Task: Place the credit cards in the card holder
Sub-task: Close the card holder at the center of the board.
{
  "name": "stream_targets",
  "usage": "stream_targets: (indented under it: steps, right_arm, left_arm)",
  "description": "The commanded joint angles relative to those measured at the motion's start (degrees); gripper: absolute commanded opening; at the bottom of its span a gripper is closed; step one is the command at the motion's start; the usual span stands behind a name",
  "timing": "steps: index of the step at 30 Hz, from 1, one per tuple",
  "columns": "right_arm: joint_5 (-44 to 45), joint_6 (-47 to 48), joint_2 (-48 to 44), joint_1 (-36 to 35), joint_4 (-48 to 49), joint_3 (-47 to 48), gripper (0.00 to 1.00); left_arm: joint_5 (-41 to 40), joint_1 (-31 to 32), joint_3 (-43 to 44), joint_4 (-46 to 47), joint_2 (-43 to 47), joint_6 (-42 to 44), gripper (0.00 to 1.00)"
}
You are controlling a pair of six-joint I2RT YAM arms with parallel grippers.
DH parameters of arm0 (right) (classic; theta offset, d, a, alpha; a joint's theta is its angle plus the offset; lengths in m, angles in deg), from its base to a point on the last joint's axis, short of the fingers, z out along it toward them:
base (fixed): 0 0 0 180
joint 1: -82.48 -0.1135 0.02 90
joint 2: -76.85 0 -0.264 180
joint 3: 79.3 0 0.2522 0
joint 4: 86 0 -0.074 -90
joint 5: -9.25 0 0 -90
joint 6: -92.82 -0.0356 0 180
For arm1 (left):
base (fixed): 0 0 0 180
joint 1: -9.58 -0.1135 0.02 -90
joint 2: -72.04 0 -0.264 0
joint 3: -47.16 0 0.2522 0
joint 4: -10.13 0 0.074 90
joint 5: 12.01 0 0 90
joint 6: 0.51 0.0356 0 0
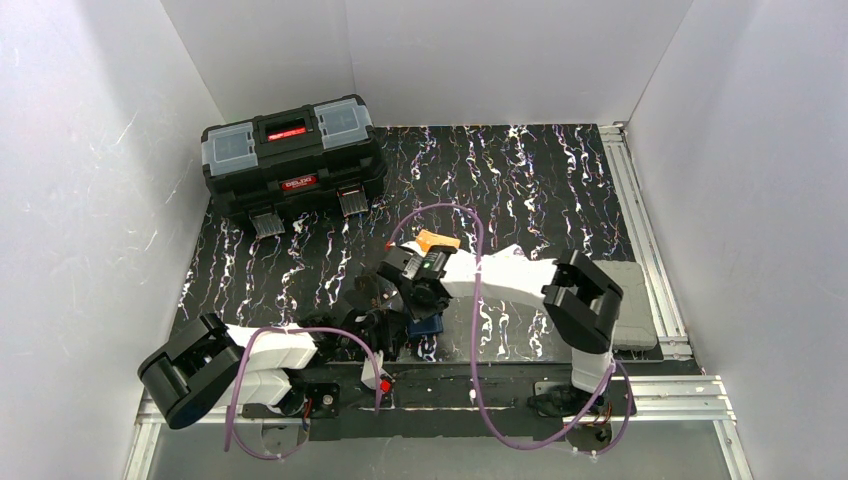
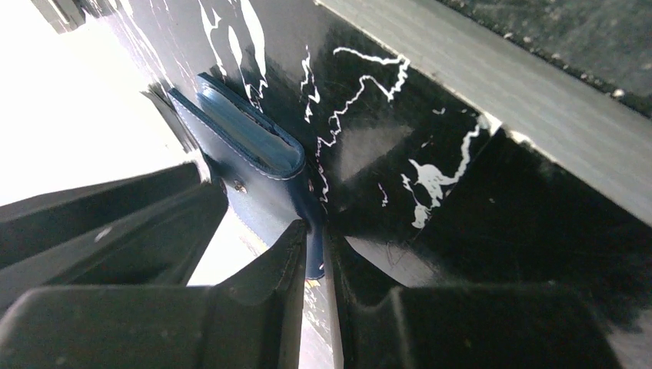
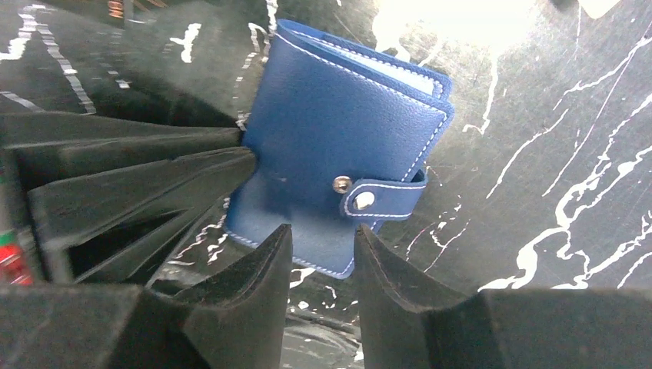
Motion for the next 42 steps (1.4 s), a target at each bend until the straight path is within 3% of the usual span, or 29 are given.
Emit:
stream_targets:
  steps: [1, 15, 42]
  right_arm:
    - [4.7, -1.3, 3.2, 0.1, -5.8, 4.3, 0.42]
    - [10.6, -1.6, 6.4, -1.4, -10.1, 9.3, 0.42]
    - [13.3, -0.9, 8.7, -1.9, -11.4, 11.7, 0.30]
  left_arm:
    - [-4.3, -0.3, -3.9, -13.0, -2.1, 10.4, 0.15]
    - [0.2, 2.6, -2.6, -11.4, -3.6, 10.2, 0.17]
    - [-2.7, 5.1, -1.0, -14.2, -5.0, 9.1, 0.17]
